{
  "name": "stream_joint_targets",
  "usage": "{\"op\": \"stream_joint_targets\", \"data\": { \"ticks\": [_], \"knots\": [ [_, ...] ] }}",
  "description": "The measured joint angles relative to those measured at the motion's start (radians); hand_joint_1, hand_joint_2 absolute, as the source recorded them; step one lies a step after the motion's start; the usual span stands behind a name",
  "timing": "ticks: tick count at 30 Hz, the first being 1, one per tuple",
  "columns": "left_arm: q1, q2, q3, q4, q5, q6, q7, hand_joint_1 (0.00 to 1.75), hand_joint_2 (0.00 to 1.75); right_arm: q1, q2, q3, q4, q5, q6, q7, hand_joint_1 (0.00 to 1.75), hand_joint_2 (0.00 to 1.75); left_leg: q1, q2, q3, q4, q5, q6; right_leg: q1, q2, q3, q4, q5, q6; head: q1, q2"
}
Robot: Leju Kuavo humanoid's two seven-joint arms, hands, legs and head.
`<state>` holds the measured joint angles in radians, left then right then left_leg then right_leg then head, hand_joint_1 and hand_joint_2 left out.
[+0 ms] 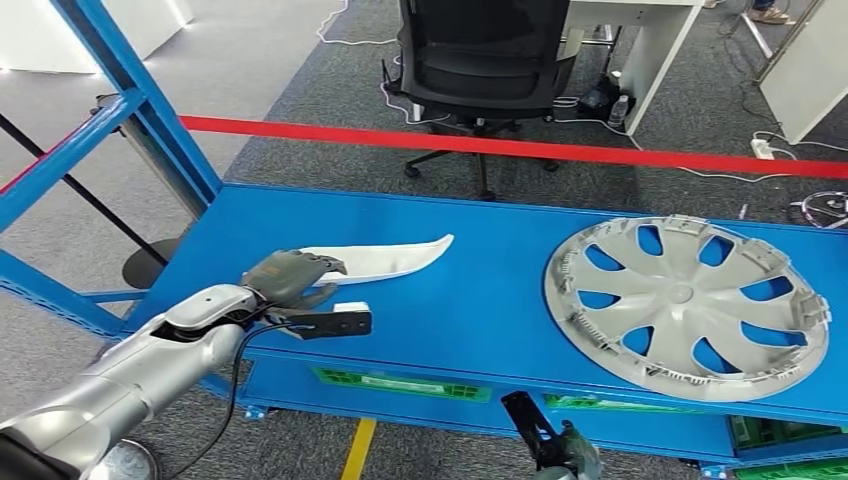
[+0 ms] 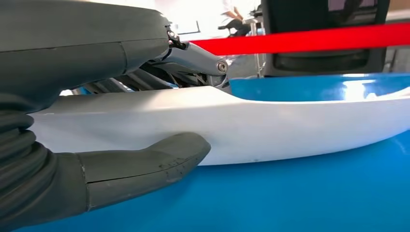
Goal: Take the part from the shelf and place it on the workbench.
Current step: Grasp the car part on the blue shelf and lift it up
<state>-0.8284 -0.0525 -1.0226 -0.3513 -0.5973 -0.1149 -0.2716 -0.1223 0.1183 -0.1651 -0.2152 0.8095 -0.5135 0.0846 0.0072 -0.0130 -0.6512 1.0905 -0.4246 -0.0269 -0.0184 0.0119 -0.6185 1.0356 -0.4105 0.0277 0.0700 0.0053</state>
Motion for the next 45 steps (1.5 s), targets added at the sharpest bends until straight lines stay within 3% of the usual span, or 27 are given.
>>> {"op": "stream_joint_targets", "data": {
  "ticks": [2,4,6,7,9,11,12,13,14,16,17,21,23,25,26,27,28,30,31,33,36,38,40,41,42,43,45],
  "knots": [
    [0.0,-0.002,0.006,0.0,0.004,0.004,-0.002,1.75,1.75,0.0,0.0,-0.001,0.0,0.001,0.0,-0.001,0.0,0.0,-0.002,-0.001,0.036,-0.075,0.016,0.006,0.003,0.002,-0.002,-0.001,0.001,0.011,0.002,0.0],
    [0.003,-0.004,0.016,0.0,0.017,0.014,-0.013,1.75,1.75,0.0,0.0,-0.002,0.0,0.004,0.0,-0.001,0.0,0.0,-0.004,-0.001,0.037,-0.084,0.015,0.016,0.002,0.003,-0.003,-0.008,0.004,0.023,0.003,0.0],
    [0.004,-0.007,0.033,0.0,0.031,0.031,-0.029,1.75,1.75,0.001,0.0,-0.004,0.0,0.008,0.0,-0.002,0.0,0.0,-0.002,-0.001,0.038,-0.089,0.02,0.028,0.0,0.0,-0.014,0.011,-0.011,0.034,0.005,0.0],
    [0.004,-0.009,0.042,0.0,0.037,0.04,-0.035,1.75,1.75,0.001,0.0,-0.006,0.0,0.009,0.0,-0.002,0.0,0.0,0.0,-0.001,0.038,-0.092,0.022,0.033,0.0,-0.001,-0.032,0.049,-0.034,0.037,0.007,0.0],
    [0.011,-0.011,0.061,-0.002,0.054,0.073,-0.051,1.75,1.75,0.001,0.0,-0.007,0.0,0.012,0.0,-0.002,0.0,0.0,0.0,-0.001,0.038,-0.092,0.021,0.038,0.0,-0.003,-0.091,0.176,-0.095,0.042,0.011,0.0],
    [0.029,-0.015,0.091,-0.01,0.08,0.144,-0.083,1.75,1.75,0.003,0.0,-0.011,0.0,0.014,0.001,-0.005,0.0,0.0,0.0,0.0,0.039,-0.092,0.02,0.039,0.0,-0.003,-0.137,0.266,-0.12,0.044,0.011,0.0],
    [0.037,-0.019,0.112,-0.019,0.092,0.183,-0.099,1.75,1.75,0.004,0.0,-0.013,0.0,0.015,0.001,-0.006,0.0,0.0,0.0,0.0,0.039,-0.091,0.02,0.039,-0.001,-0.004,-0.136,0.26,-0.105,0.045,0.011,0.0],
    [0.044,-0.023,0.134,-0.03,0.102,0.216,-0.114,1.75,1.75,0.004,0.0,-0.016,0.0,0.017,0.001,-0.007,0.0,0.0,0.001,-0.001,0.04,-0.09,0.018,0.037,-0.002,-0.004,-0.116,0.214,-0.073,0.046,0.011,0.0],
    [0.05,-0.027,0.157,-0.043,0.111,0.242,-0.126,1.75,1.75,0.003,0.0,-0.018,0.0,0.018,0.001,-0.007,0.0,0.0,0.002,-0.002,0.04,-0.089,0.016,0.034,-0.003,-0.005,-0.084,0.145,-0.037,0.047,0.012,0.0],
    [0.062,-0.033,0.205,-0.08,0.13,0.288,-0.156,1.75,1.75,0.001,0.002,-0.022,0.0,0.024,0.003,-0.008,0.0,0.0,-0.001,-0.004,0.038,-0.082,0.011,0.024,-0.004,-0.005,-0.028,0.032,0.003,0.044,0.011,0.0],
    [0.074,-0.035,0.233,-0.109,0.142,0.309,-0.175,1.75,1.75,0.0,0.002,-0.024,0.0,0.028,0.003,-0.008,0.0,0.0,-0.003,-0.004,0.037,-0.08,0.011,0.019,-0.003,-0.004,-0.016,0.008,0.005,0.039,0.01,0.0],
    [0.159,-0.047,0.353,-0.292,0.207,0.342,-0.236,1.75,1.75,0.003,0.004,-0.032,0.0,0.047,0.004,-0.007,0.0,0.0,-0.002,-0.002,0.031,-0.069,-0.002,0.004,-0.002,0.002,-0.015,0.004,0.002,0.01,0.006,0.0],
    [0.2,-0.053,0.403,-0.398,0.228,0.339,-0.247,1.75,1.75,0.002,0.004,-0.034,0.0,0.054,0.004,-0.005,0.0,0.0,-0.001,0.0,-0.008,0.015,-0.053,-0.004,-0.005,0.001,-0.012,0.001,0.001,0.001,0.002,0.0],
    [0.232,-0.058,0.436,-0.469,0.236,0.333,-0.247,1.75,1.75,0.002,0.004,-0.037,0.0,0.056,0.004,-0.005,0.0,0.0,-0.001,0.0,-0.076,0.151,-0.111,-0.008,-0.004,-0.001,-0.011,0.001,0.0,-0.003,0.001,0.0],
    [0.247,-0.059,0.448,-0.497,0.243,0.326,-0.25,1.75,1.75,0.003,0.004,-0.038,0.0,0.057,0.004,-0.004,0.0,0.0,-0.001,0.0,-0.1,0.196,-0.121,-0.008,-0.004,-0.001,-0.01,0.001,-0.001,-0.003,0.0,0.0],
    [0.262,-0.059,0.459,-0.522,0.254,0.315,-0.254,1.75,1.75,0.003,0.004,-0.039,0.0,0.058,0.004,-0.003,0.0,0.0,-0.001,0.001,-0.107,0.206,-0.111,-0.006,-0.004,0.0,-0.009,0.001,-0.001,-0.004,0.0,0.0],
    [0.276,-0.061,0.471,-0.55,0.27,0.3,-0.262,1.75,1.75,0.003,0.004,-0.04,0.0,0.061,0.004,-0.002,0.0,0.0,-0.001,0.001,-0.094,0.176,-0.084,-0.002,-0.004,0.001,-0.008,0.001,-0.002,-0.003,0.0,0.0],
    [0.302,-0.07,0.489,-0.614,0.309,0.265,-0.281,1.75,1.75,0.003,0.005,-0.041,-0.001,0.067,0.004,-0.001,0.0,0.0,-0.002,0.001,-0.031,0.049,-0.014,0.007,-0.002,0.002,-0.005,0.002,-0.004,0.0,-0.001,0.0],
    [0.314,-0.077,0.494,-0.652,0.327,0.249,-0.287,1.75,1.75,0.003,0.006,-0.043,-0.001,0.069,0.004,-0.001,0.0,0.0,-0.003,0.0,0.0,-0.014,0.006,0.01,0.0,0.002,-0.006,0.003,-0.005,0.004,-0.001,0.0],
    [0.344,-0.091,0.498,-0.728,0.359,0.223,-0.292,1.75,1.75,0.003,0.007,-0.047,-0.001,0.071,0.004,-0.001,0.0,0.0,-0.006,-0.001,0.028,-0.071,0.013,0.015,0.003,0.002,-0.007,0.002,-0.005,0.015,0.001,0.0],
    [0.398,-0.111,0.494,-0.846,0.411,0.188,-0.295,1.75,1.75,0.007,0.009,-0.054,0.0,0.071,0.003,-0.002,0.0,0.0,-0.004,-0.001,0.03,-0.081,0.014,0.028,0.0,0.0,-0.01,0.004,-0.013,0.032,0.002,0.0],
    [0.429,-0.126,0.483,-0.919,0.441,0.177,-0.301,1.75,1.75,0.009,0.009,-0.059,0.0,0.07,0.001,-0.004,0.0,0.0,0.0,-0.001,0.033,-0.085,0.015,0.038,0.0,-0.002,-0.042,0.077,-0.059,0.039,0.005,0.0],
    [0.463,-0.134,0.467,-0.979,0.466,0.177,-0.308,1.75,1.75,0.015,0.01,-0.066,0.0,0.068,-0.002,-0.007,0.0,0.0,-0.001,0.0,0.033,-0.085,0.014,0.043,0.001,-0.003,-0.1,0.208,-0.12,0.043,0.008,0.0],
    [0.482,-0.136,0.459,-1.006,0.479,0.177,-0.313,1.75,1.75,0.02,0.01,-0.071,0.0,0.067,-0.004,-0.008,0.0,0.0,-0.001,0.0,0.034,-0.085,0.013,0.044,0.001,-0.003,-0.123,0.256,-0.134,0.044,0.008,0.0],
    [0.501,-0.138,0.45,-1.032,0.492,0.178,-0.319,1.75,1.75,0.024,0.011,-0.075,0.0,0.064,-0.007,-0.008,0.0,0.0,-0.001,-0.001,0.034,-0.084,0.013,0.044,0.0,-0.003,-0.131,0.272,-0.131,0.045,0.008,0.0],
    [0.52,-0.139,0.441,-1.059,0.503,0.18,-0.325,1.75,1.75,0.028,0.011,-0.079,0.0,0.062,-0.01,-0.009,0.0,0.0,-0.001,-0.001,0.035,-0.084,0.012,0.044,0.0,-0.003,-0.12,0.248,-0.11,0.045,0.008,0.0],
    [0.549,-0.142,0.422,-1.11,0.521,0.187,-0.338,1.75,1.75,0.032,0.011,-0.086,0.0,0.058,-0.016,-0.013,0.0,0.0,0.0,-0.002,0.038,-0.082,0.008,0.039,-0.002,-0.005,-0.056,0.119,-0.048,0.046,0.008,0.0]
  ]
}}
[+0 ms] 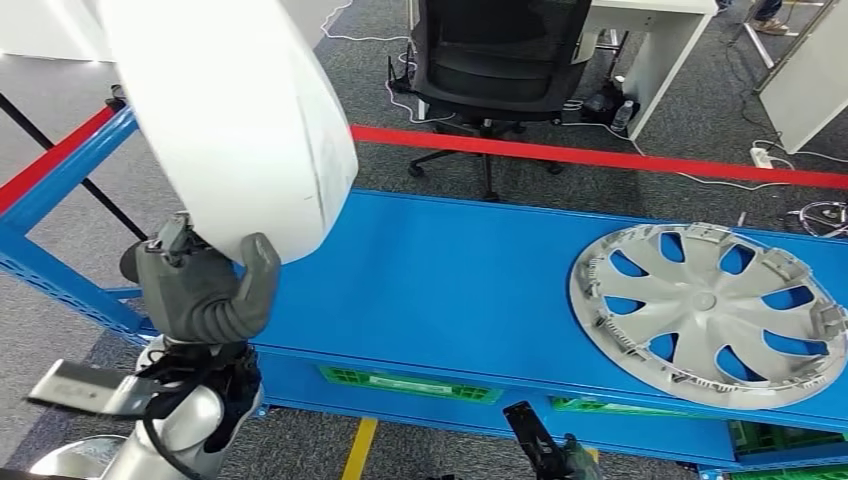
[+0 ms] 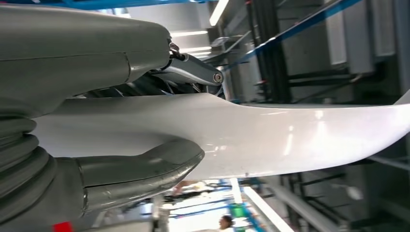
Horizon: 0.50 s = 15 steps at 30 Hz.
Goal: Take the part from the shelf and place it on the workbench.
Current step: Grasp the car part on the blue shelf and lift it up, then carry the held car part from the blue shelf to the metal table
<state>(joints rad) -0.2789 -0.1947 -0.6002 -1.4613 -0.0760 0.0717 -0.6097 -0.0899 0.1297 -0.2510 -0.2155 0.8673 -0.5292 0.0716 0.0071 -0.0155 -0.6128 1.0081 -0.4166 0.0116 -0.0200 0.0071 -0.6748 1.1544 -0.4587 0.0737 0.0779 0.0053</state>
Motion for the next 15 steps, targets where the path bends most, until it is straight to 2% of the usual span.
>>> {"op": "stream_joint_targets", "data": {
  "ticks": [2,3,5,7,8,9,11,12,13,14,15],
  "knots": [
    [0.021,-0.001,-0.016,-0.042,0.014,0.007,-0.011,1.75,1.75,0.002,0.003,-0.006,0.0,-0.003,-0.004,-0.004,0.0,0.0,-0.003,-0.001,0.0,0.006,-0.004,-0.009,0.0,0.002,0.053,-0.101,0.03,-0.005,0.0,0.0],
    [0.026,-0.001,-0.021,-0.054,0.018,0.01,-0.014,1.75,1.75,0.002,0.005,-0.008,0.0,-0.004,-0.005,-0.005,0.0,0.0,-0.006,-0.001,0.0,0.008,-0.006,-0.012,0.0,0.004,0.063,-0.118,0.03,-0.008,-0.001,0.0],
    [0.03,0.0,-0.023,-0.062,0.021,0.011,-0.016,1.75,1.75,0.003,0.007,-0.009,0.0,-0.005,-0.006,-0.006,0.0,0.0,-0.007,-0.002,-0.001,0.009,-0.006,-0.014,0.001,0.006,0.065,-0.119,0.031,-0.012,-0.002,0.0],
    [0.049,0.001,-0.04,-0.097,0.032,0.013,-0.021,1.75,1.75,0.009,0.007,-0.018,0.0,-0.008,-0.011,-0.009,0.0,0.0,-0.004,0.0,-0.001,0.009,-0.008,-0.025,0.002,0.006,0.064,-0.12,0.033,-0.026,-0.004,0.0],
    [0.06,0.002,-0.051,-0.12,0.038,0.014,-0.025,1.75,1.75,0.012,0.008,-0.023,0.0,-0.01,-0.014,-0.011,0.0,0.0,-0.002,0.001,-0.009,0.026,-0.021,-0.033,0.002,0.005,0.064,-0.121,0.034,-0.035,-0.006,0.0],
    [0.071,0.004,-0.062,-0.144,0.043,0.016,-0.03,1.75,1.75,0.015,0.008,-0.028,0.0,-0.011,-0.016,-0.013,0.0,0.0,0.0,0.002,-0.026,0.062,-0.045,-0.041,0.002,0.004,0.064,-0.122,0.036,-0.044,-0.008,0.0],
    [0.081,0.009,-0.072,-0.163,0.043,0.021,-0.037,1.75,1.75,0.017,0.009,-0.032,0.0,-0.012,-0.018,-0.015,0.0,0.0,0.0,0.003,-0.084,0.187,-0.109,-0.048,0.002,0.002,0.064,-0.123,0.036,-0.05,-0.01,0.0],
    [0.087,0.012,-0.077,-0.169,0.042,0.025,-0.041,1.75,1.75,0.019,0.009,-0.034,0.001,-0.012,-0.018,-0.015,0.0,0.0,0.0,0.003,-0.11,0.242,-0.129,-0.05,0.002,0.002,0.064,-0.123,0.036,-0.05,-0.01,0.0],
    [0.094,0.016,-0.082,-0.176,0.041,0.03,-0.043,1.75,1.75,0.02,0.009,-0.037,0.001,-0.012,-0.018,-0.016,0.0,0.0,0.0,0.003,-0.124,0.27,-0.132,-0.049,0.002,0.001,0.064,-0.123,0.036,-0.051,-0.01,0.0],
    [0.099,0.02,-0.088,-0.183,0.04,0.034,-0.047,1.75,1.75,0.022,0.009,-0.041,0.001,-0.013,-0.018,-0.017,0.0,0.0,0.0,0.003,-0.119,0.263,-0.117,-0.048,0.002,0.001,0.065,-0.123,0.036,-0.051,-0.01,0.0],
    [0.103,0.024,-0.095,-0.19,0.039,0.037,-0.05,1.75,1.75,0.023,0.009,-0.043,0.001,-0.014,-0.018,-0.018,0.0,0.0,0.0,0.003,-0.096,0.22,-0.089,-0.045,0.002,0.002,0.065,-0.123,0.036,-0.05,-0.01,0.0]
  ]
}}
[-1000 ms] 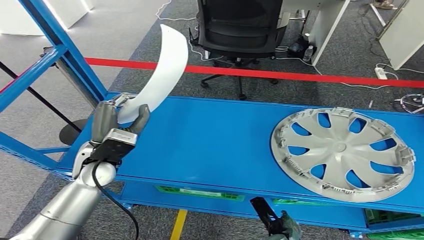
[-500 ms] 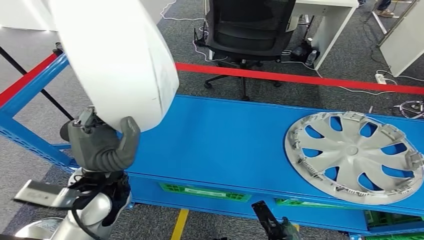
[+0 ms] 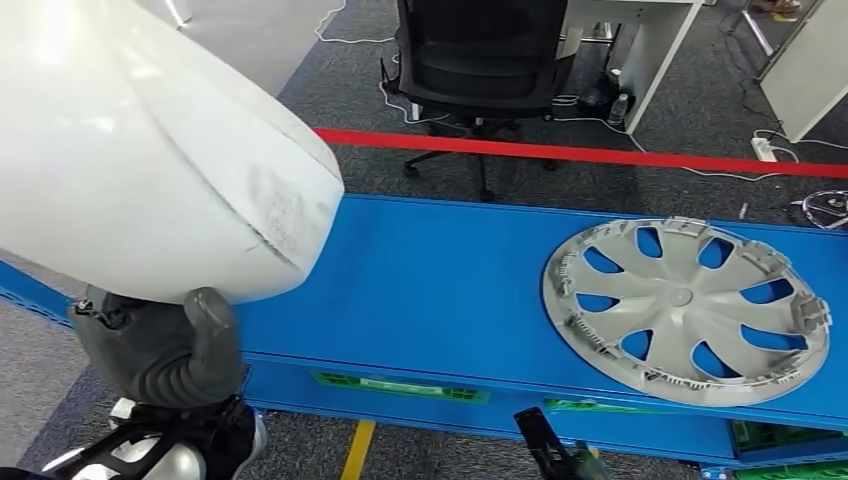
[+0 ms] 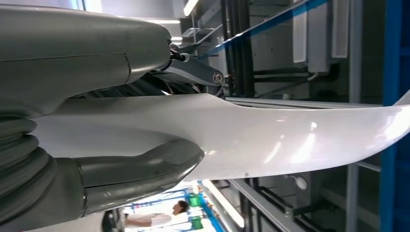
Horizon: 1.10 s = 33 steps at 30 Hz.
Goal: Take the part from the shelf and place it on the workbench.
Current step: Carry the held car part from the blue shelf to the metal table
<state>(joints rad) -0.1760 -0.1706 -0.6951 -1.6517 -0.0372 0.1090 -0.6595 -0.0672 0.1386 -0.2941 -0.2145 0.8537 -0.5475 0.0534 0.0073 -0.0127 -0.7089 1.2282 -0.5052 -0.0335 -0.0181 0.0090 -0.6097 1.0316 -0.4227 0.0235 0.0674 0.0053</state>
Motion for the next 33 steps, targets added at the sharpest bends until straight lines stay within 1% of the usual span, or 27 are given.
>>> {"op": "stream_joint_targets", "data": {
  "ticks": [1,2,3,4,7,8,9,10,12,13,14,15,16,17,18,19,20,23,24,25,26,28,29,30,31,32,33],
  "knots": [
    [0.002,0.003,-0.006,-0.008,-0.001,0.002,-0.003,1.75,1.75,0.0,0.0,-0.002,0.0,-0.001,0.0,-0.001,0.0,0.0,0.0,0.0,0.035,-0.062,0.031,0.004,0.0,0.001,0.001,0.0,0.0,0.001,0.0,0.0],
    [0.004,0.005,-0.012,-0.015,-0.002,0.003,-0.004,1.75,1.75,0.001,0.0,-0.003,0.0,-0.001,0.0,-0.002,0.0,0.0,-0.001,0.0,0.071,-0.129,0.054,0.007,0.002,0.002,0.0,0.002,0.0,0.005,0.0,0.0],
    [0.005,0.006,-0.017,-0.021,-0.004,0.003,-0.005,1.75,1.75,0.001,0.0,-0.005,0.0,-0.002,-0.001,-0.003,0.0,0.0,-0.001,0.0,0.097,-0.178,0.067,0.011,0.004,0.002,-0.001,0.002,0.001,0.009,0.001,0.0],
    [0.006,0.007,-0.021,-0.025,-0.004,0.004,-0.006,1.75,1.75,0.001,0.0,-0.006,0.0,-0.002,-0.001,-0.004,0.0,0.0,-0.002,0.0,0.111,-0.206,0.07,0.015,0.006,0.003,-0.002,0.002,0.001,0.015,0.001,0.0],
    [0.012,0.011,-0.027,-0.034,-0.004,0.005,-0.006,1.75,1.75,0.003,0.001,-0.01,0.0,-0.004,-0.002,-0.004,0.0,0.0,-0.004,-0.002,0.113,-0.22,0.074,0.031,0.003,0.002,-0.003,-0.004,0.004,0.034,0.003,0.0],
    [0.012,0.012,-0.029,-0.037,-0.004,0.005,-0.006,1.75,1.75,0.003,0.001,-0.01,0.0,-0.004,-0.002,-0.005,0.0,0.0,-0.002,-0.001,0.114,-0.222,0.076,0.037,0.002,0.001,-0.009,0.009,-0.007,0.039,0.004,0.0],
    [0.013,0.011,-0.03,-0.039,-0.004,0.005,-0.006,1.75,1.75,0.003,0.001,-0.011,0.0,-0.004,-0.002,-0.005,0.0,0.0,0.0,-0.001,0.115,-0.225,0.078,0.042,0.002,0.0,-0.021,0.035,-0.024,0.043,0.005,0.0],
    [0.013,0.011,-0.031,-0.041,-0.004,0.004,-0.006,1.75,1.75,0.003,0.001,-0.011,0.0,-0.004,-0.002,-0.005,0.0,0.0,0.001,0.0,0.116,-0.225,0.079,0.045,0.002,-0.001,-0.038,0.073,-0.047,0.045,0.007,0.0],
    [0.014,0.013,-0.034,-0.042,0.002,-0.005,-0.006,1.75,1.75,0.004,0.001,-0.011,0.001,-0.004,-0.003,-0.005,0.0,0.0,0.001,0.0,0.115,-0.225,0.079,0.048,0.002,-0.001,-0.088,0.183,-0.102,0.049,0.008,0.0],
    [0.015,0.016,-0.037,-0.042,0.009,-0.015,-0.006,1.75,1.75,0.005,0.001,-0.012,0.001,-0.005,-0.003,-0.006,0.0,0.0,0.0,0.0,0.115,-0.225,0.078,0.049,0.002,-0.001,-0.112,0.238,-0.121,0.05,0.008,0.0],
    [0.015,0.019,-0.041,-0.042,0.019,-0.028,-0.007,1.75,1.75,0.006,0.001,-0.012,0.001,-0.005,-0.003,-0.008,0.0,0.0,0.0,0.0,0.115,-0.225,0.078,0.05,0.003,-0.001,-0.128,0.273,-0.129,0.051,0.008,0.0],
    [0.017,0.023,-0.046,-0.043,0.031,-0.042,-0.009,1.75,1.75,0.007,0.001,-0.014,0.002,-0.005,-0.003,-0.01,0.0,0.0,0.0,0.0,0.116,-0.225,0.078,0.05,0.002,-0.001,-0.127,0.274,-0.12,0.051,0.008,0.0],
    [0.019,0.028,-0.049,-0.044,0.04,-0.052,-0.012,1.75,1.75,0.008,0.001,-0.016,0.002,-0.006,-0.003,-0.013,0.0,0.0,0.001,0.0,0.118,-0.225,0.077,0.049,0.002,-0.001,-0.105,0.233,-0.093,0.051,0.008,0.0],
    [0.022,0.031,-0.052,-0.047,0.049,-0.059,-0.017,1.75,1.75,0.008,0.001,-0.019,0.002,-0.008,-0.003,-0.017,0.0,0.0,0.001,-0.001,0.12,-0.224,0.076,0.047,0.001,-0.002,-0.068,0.164,-0.058,0.052,0.008,0.0],
    [0.027,0.035,-0.053,-0.051,0.055,-0.06,-0.022,1.75,1.75,0.007,0.003,-0.022,0.002,-0.009,-0.003,-0.02,0.0,0.0,0.0,-0.001,0.121,-0.222,0.074,0.042,0.0,-0.002,-0.03,0.093,-0.034,0.051,0.008,0.0],
    [0.031,0.039,-0.053,-0.056,0.061,-0.06,-0.026,1.75,1.75,0.007,0.004,-0.025,0.002,-0.011,-0.003,-0.023,0.0,0.0,-0.002,-0.002,0.121,-0.22,0.072,0.037,0.0,0.0,-0.002,0.039,-0.018,0.047,0.007,0.0],
    [0.036,0.042,-0.053,-0.062,0.066,-0.059,-0.03,1.75,1.75,0.008,0.005,-0.028,0.003,-0.013,-0.003,-0.025,0.0,0.0,-0.005,-0.002,0.121,-0.219,0.071,0.031,0.0,0.001,0.014,0.009,-0.013,0.042,0.006,0.0],
    [0.051,0.05,-0.053,-0.071,0.079,-0.066,-0.035,1.75,1.75,0.015,0.007,-0.038,0.003,-0.019,-0.005,-0.032,0.0,0.0,-0.004,-0.002,0.121,-0.221,0.072,0.017,0.003,0.004,0.015,0.002,-0.013,0.019,0.003,0.0],
    [0.054,0.053,-0.054,-0.073,0.082,-0.072,-0.036,1.75,1.75,0.016,0.007,-0.042,0.003,-0.021,-0.005,-0.034,0.0,0.0,-0.003,-0.001,0.117,-0.212,0.063,0.012,0.002,0.004,0.015,0.001,-0.012,0.012,0.002,0.0],
    [0.057,0.056,-0.054,-0.074,0.085,-0.079,-0.037,1.75,1.75,0.016,0.008,-0.045,0.003,-0.021,-0.006,-0.035,0.0,0.0,-0.002,-0.001,0.105,-0.186,0.044,0.007,0.0,0.003,0.015,-0.001,-0.01,0.006,0.0,0.0],
    [0.059,0.06,-0.054,-0.074,0.088,-0.085,-0.037,1.75,1.75,0.016,0.008,-0.048,0.003,-0.022,-0.006,-0.037,0.0,0.0,-0.002,0.0,0.083,-0.137,0.015,0.003,-0.001,0.002,0.015,-0.001,-0.01,0.002,-0.002,0.0],
    [0.066,0.069,-0.055,-0.074,0.091,-0.095,-0.037,1.75,1.75,0.016,0.008,-0.054,0.003,-0.024,-0.007,-0.037,0.0,0.0,-0.001,0.0,0.019,-0.005,-0.046,-0.002,-0.001,0.0,0.014,-0.001,-0.01,-0.001,-0.004,0.0],
    [0.069,0.073,-0.055,-0.074,0.092,-0.099,-0.037,1.75,1.75,0.017,0.008,-0.057,0.003,-0.025,-0.007,-0.037,0.0,0.0,-0.001,0.0,-0.006,0.043,-0.059,-0.002,-0.001,0.0,0.014,-0.001,-0.01,-0.002,-0.004,0.0],
    [0.072,0.077,-0.055,-0.074,0.091,-0.101,-0.037,1.75,1.75,0.017,0.008,-0.059,0.003,-0.026,-0.007,-0.037,0.0,0.0,-0.001,0.0,-0.014,0.057,-0.053,-0.001,0.0,0.0,0.014,-0.001,-0.01,-0.002,-0.004,0.0],
    [0.074,0.081,-0.055,-0.074,0.088,-0.103,-0.038,1.75,1.75,0.017,0.008,-0.062,0.003,-0.027,-0.007,-0.038,0.0,0.0,-0.001,0.0,-0.004,0.034,-0.029,0.001,0.0,0.0,0.015,-0.001,-0.011,-0.001,-0.004,0.0],
    [0.075,0.084,-0.055,-0.074,0.085,-0.103,-0.039,1.75,1.75,0.017,0.008,-0.065,0.003,-0.028,-0.007,-0.038,0.0,0.0,-0.001,0.0,0.023,-0.022,0.006,0.004,-0.001,0.001,0.016,-0.001,-0.011,-0.001,-0.004,0.0],
    [0.076,0.086,-0.055,-0.074,0.082,-0.102,-0.039,1.75,1.75,0.017,0.008,-0.067,0.003,-0.028,-0.007,-0.039,0.0,0.0,-0.001,0.001,0.057,-0.09,0.039,0.007,0.0,0.002,0.017,-0.001,-0.011,0.001,-0.004,0.0]
  ]
}}
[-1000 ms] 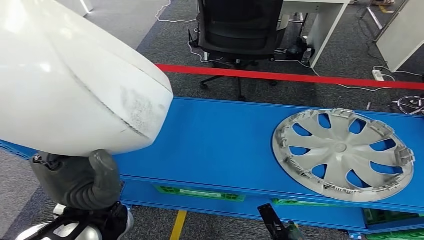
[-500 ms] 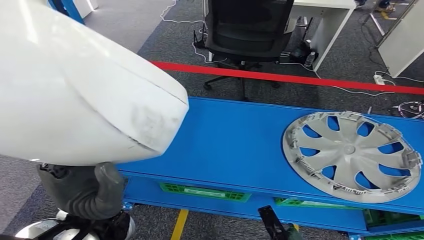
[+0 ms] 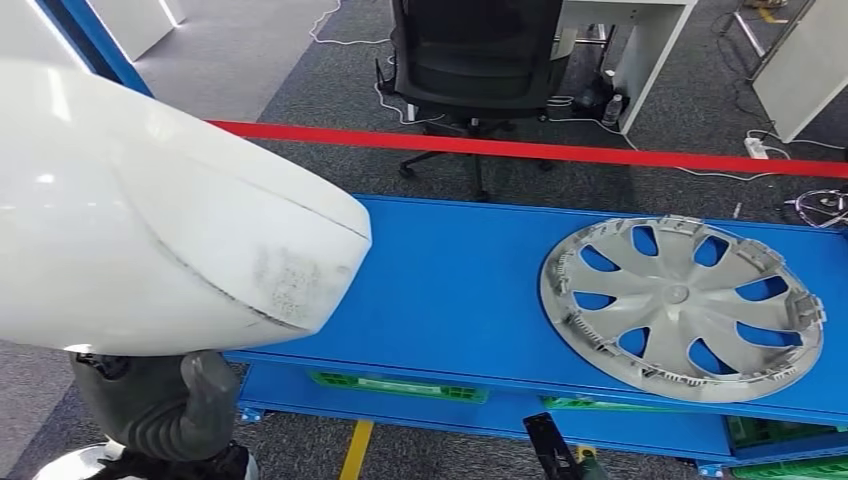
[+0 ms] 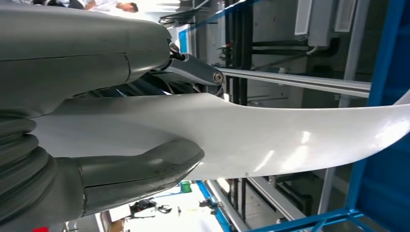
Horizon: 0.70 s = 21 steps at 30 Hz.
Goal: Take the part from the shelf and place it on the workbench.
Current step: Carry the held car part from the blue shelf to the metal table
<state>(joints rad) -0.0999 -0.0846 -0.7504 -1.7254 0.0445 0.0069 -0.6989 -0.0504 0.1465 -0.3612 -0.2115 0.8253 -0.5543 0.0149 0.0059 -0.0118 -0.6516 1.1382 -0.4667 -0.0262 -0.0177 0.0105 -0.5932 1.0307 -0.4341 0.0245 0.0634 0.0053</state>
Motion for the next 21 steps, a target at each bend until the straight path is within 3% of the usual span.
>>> {"op": "stream_joint_targets", "data": {
  "ticks": [2,3,5,7,10,11,12,13,15,17,21],
  "knots": [
    [0.005,0.004,0.0,0.0,-0.005,0.004,-0.001,1.75,1.75,0.0,0.0,-0.005,0.0,-0.001,0.0,-0.001,0.0,0.0,-0.001,0.0,0.05,-0.104,0.031,0.007,0.003,0.002,-0.001,0.001,-0.001,0.009,0.001,0.0],
    [0.01,0.006,0.0,0.0,-0.008,0.009,-0.001,1.75,1.75,0.001,0.0,-0.008,0.0,-0.002,0.0,-0.002,0.0,0.0,-0.003,-0.001,0.058,-0.123,0.032,0.01,0.004,0.002,-0.002,0.0,0.0,0.015,0.002,0.0],
    [0.022,0.008,0.002,-0.001,-0.014,0.024,-0.002,1.75,1.75,0.002,0.0,-0.013,0.0,-0.003,-0.001,-0.004,0.0,0.0,-0.004,-0.002,0.058,-0.13,0.034,0.021,0.002,0.002,-0.003,-0.006,0.003,0.028,0.003,0.0],
    [0.032,0.006,0.006,-0.003,-0.014,0.037,-0.002,1.75,1.75,0.002,0.0,-0.018,0.0,-0.004,-0.003,-0.006,0.0,0.0,0.0,-0.001,0.06,-0.135,0.038,0.033,0.001,0.0,-0.015,0.02,-0.016,0.039,0.006,0.0],
    [0.048,0.002,0.012,-0.005,0.006,0.042,-0.002,1.75,1.75,0.003,0.0,-0.026,0.0,-0.007,-0.006,-0.01,0.0,0.0,0.0,0.0,0.062,-0.137,0.038,0.043,0.002,-0.002,-0.097,0.199,-0.105,0.046,0.01,0.0],
    [0.054,0.001,0.015,-0.005,0.014,0.041,-0.002,1.75,1.75,0.004,0.0,-0.03,0.0,-0.008,-0.006,-0.011,0.0,0.0,0.0,0.0,0.062,-0.137,0.038,0.043,0.002,-0.002,-0.122,0.254,-0.124,0.047,0.01,0.0],
    [0.059,0.0,0.017,-0.005,0.019,0.041,-0.002,1.75,1.75,0.005,0.0,-0.033,0.0,-0.008,-0.007,-0.012,0.0,0.0,-0.001,0.0,0.062,-0.137,0.038,0.044,0.003,-0.002,-0.133,0.276,-0.123,0.047,0.01,0.0],
    [0.063,0.0,0.02,-0.005,0.022,0.04,-0.002,1.75,1.75,0.006,0.0,-0.034,0.001,-0.008,-0.007,-0.012,0.0,0.0,-0.001,-0.001,0.063,-0.137,0.038,0.044,0.003,-0.003,-0.124,0.258,-0.105,0.047,0.01,0.0],
    [0.067,-0.002,0.024,-0.006,0.026,0.039,-0.002,1.75,1.75,0.005,0.0,-0.036,0.001,-0.008,-0.008,-0.012,0.0,0.0,-0.001,-0.002,0.067,-0.137,0.037,0.041,0.002,-0.003,-0.059,0.129,-0.041,0.044,0.01,0.0],
    [0.069,-0.004,0.027,-0.007,0.026,0.038,-0.002,1.75,1.75,0.002,0.001,-0.038,0.001,-0.006,-0.008,-0.013,0.0,0.0,-0.005,-0.003,0.067,-0.134,0.035,0.033,0.002,-0.002,-0.001,0.018,-0.006,0.038,0.009,0.0],
    [0.07,-0.004,0.03,-0.015,0.015,0.037,-0.002,1.75,1.75,0.004,0.002,-0.045,0.001,-0.001,-0.009,-0.012,0.0,0.0,-0.005,-0.003,0.064,-0.133,0.034,0.01,0.006,0.0,0.008,-0.007,-0.001,0.013,0.007,0.0]
  ]
}}
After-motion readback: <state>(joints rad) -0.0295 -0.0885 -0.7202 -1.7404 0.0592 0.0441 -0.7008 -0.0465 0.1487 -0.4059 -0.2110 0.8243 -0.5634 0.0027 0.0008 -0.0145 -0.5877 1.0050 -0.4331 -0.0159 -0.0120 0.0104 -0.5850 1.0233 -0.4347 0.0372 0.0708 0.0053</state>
